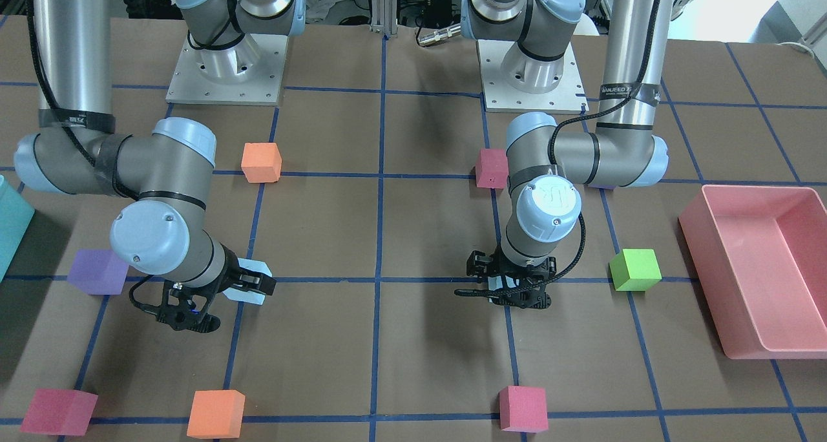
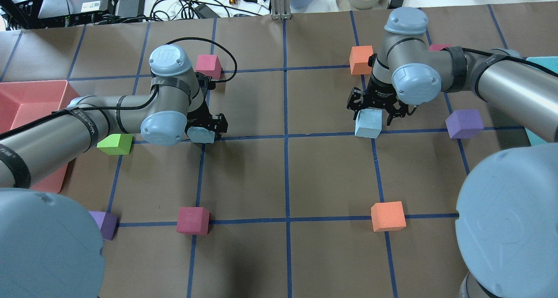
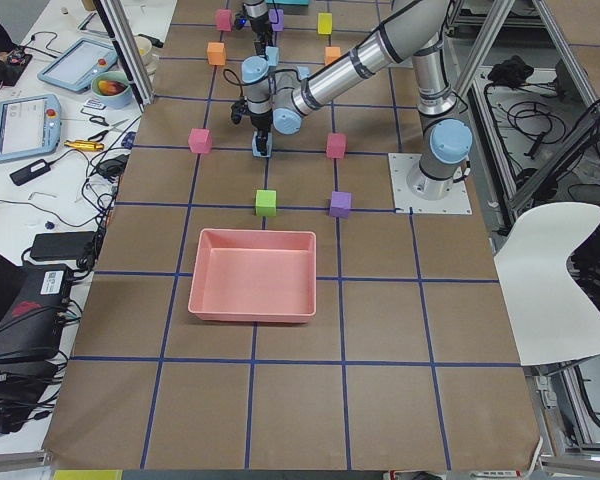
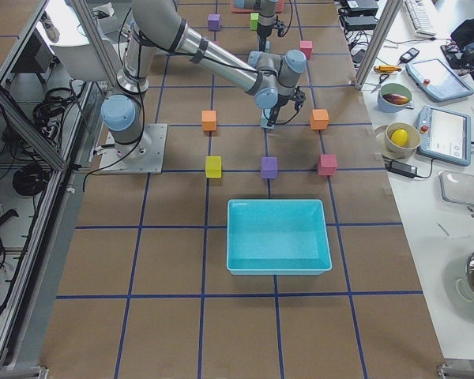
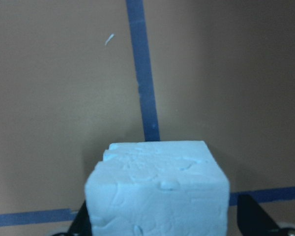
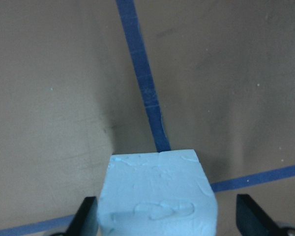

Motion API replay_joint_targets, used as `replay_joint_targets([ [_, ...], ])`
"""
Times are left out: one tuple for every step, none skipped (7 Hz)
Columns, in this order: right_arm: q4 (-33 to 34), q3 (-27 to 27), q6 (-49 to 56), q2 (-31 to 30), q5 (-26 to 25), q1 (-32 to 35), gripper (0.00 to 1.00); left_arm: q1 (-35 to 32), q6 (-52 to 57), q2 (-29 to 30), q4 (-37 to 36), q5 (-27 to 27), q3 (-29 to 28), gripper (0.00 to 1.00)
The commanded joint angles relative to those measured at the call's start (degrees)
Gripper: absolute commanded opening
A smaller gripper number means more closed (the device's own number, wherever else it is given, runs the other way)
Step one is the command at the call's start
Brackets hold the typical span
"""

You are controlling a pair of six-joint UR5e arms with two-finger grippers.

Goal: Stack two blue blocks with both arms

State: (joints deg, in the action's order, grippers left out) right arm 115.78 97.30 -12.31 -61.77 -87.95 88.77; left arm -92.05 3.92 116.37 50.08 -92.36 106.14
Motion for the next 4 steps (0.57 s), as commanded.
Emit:
replay_joint_targets([
  [1.21, 0.60, 0.54, 0.16, -0.02, 0.00, 0.03, 0.03, 0.21, 0.00, -0.94, 0.33, -0.41, 0.26],
  [1.12, 0.52, 0.54, -0.28, 0.06, 0.00, 0.00, 0.03, -0.23, -0.09, -1.03, 1.38, -0.50, 0.08],
  [0.51, -0.09, 0.71, -0.98, 0.24, 1.05, 0.00, 0.03, -0.23, -0.17, -1.04, 1.39, -0.59, 0.00],
  [0.33, -1.14, -0.42, -2.64, 0.67, 5.84, 0.00, 0.03, 0.03, -0.35, -1.12, 1.39, -0.67, 0.00],
])
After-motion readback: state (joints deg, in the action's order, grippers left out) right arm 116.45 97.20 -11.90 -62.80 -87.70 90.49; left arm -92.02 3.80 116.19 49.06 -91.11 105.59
